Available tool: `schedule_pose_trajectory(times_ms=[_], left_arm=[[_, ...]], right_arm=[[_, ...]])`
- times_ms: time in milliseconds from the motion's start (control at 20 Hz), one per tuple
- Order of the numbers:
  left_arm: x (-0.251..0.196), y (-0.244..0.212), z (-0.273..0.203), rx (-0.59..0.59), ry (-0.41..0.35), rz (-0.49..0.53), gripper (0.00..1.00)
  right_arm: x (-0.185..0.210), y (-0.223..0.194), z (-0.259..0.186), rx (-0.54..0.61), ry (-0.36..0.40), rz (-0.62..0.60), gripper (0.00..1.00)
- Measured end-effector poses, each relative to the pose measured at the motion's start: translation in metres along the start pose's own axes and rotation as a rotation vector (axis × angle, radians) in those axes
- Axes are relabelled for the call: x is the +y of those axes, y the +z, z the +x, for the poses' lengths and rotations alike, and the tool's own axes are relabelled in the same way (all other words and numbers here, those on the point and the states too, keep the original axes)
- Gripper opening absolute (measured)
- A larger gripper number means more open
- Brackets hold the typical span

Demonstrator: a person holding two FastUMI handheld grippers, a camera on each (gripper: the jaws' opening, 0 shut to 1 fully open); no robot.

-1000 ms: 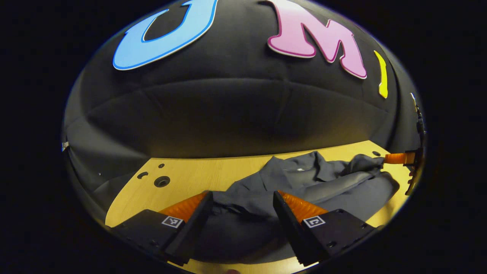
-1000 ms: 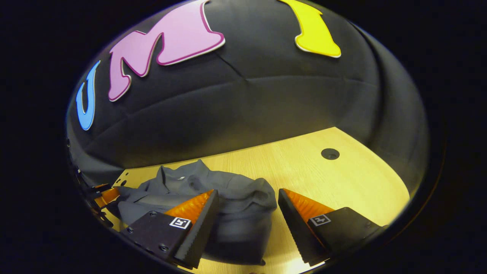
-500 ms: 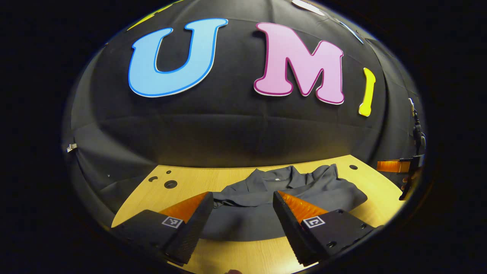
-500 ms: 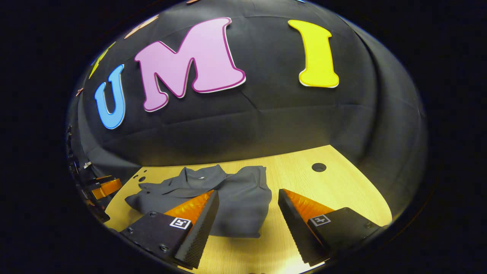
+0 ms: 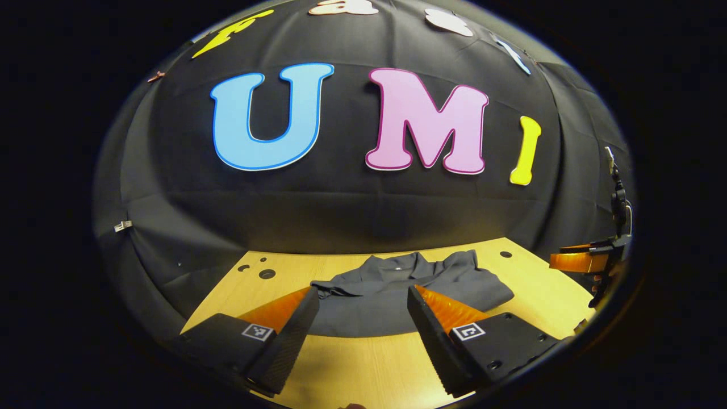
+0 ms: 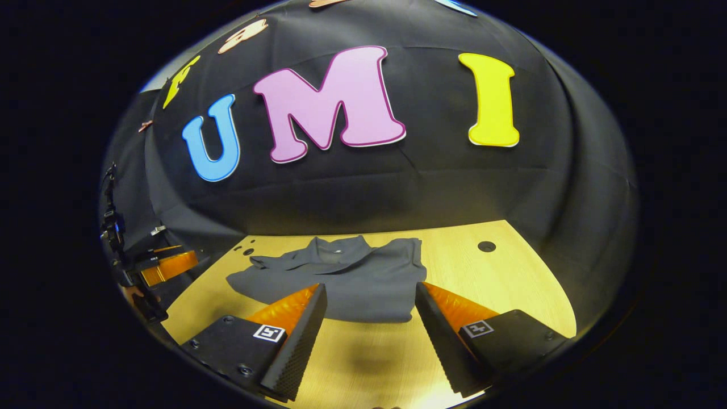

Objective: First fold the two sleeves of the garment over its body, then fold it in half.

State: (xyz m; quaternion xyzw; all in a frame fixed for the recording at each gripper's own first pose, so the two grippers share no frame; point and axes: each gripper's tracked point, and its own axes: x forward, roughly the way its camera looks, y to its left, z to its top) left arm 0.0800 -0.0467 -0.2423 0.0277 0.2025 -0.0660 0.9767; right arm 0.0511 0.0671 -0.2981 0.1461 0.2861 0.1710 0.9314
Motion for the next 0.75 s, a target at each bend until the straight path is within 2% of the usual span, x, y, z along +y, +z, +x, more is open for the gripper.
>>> schedule_pose_trajectory(times_ms=[500,750], left_arm=[[-0.020,-0.019,-0.057,0.021,-0.019,-0.019,0.98],[-0.020,-0.040,-0.077,0.047,0.013,0.016,0.99]], right_arm=[[0.024,-0.008,-0.053,-0.016,0.062,0.005,0.97],[0.025,-0.027,-0.061,0.007,0.079,0.022,0.97]])
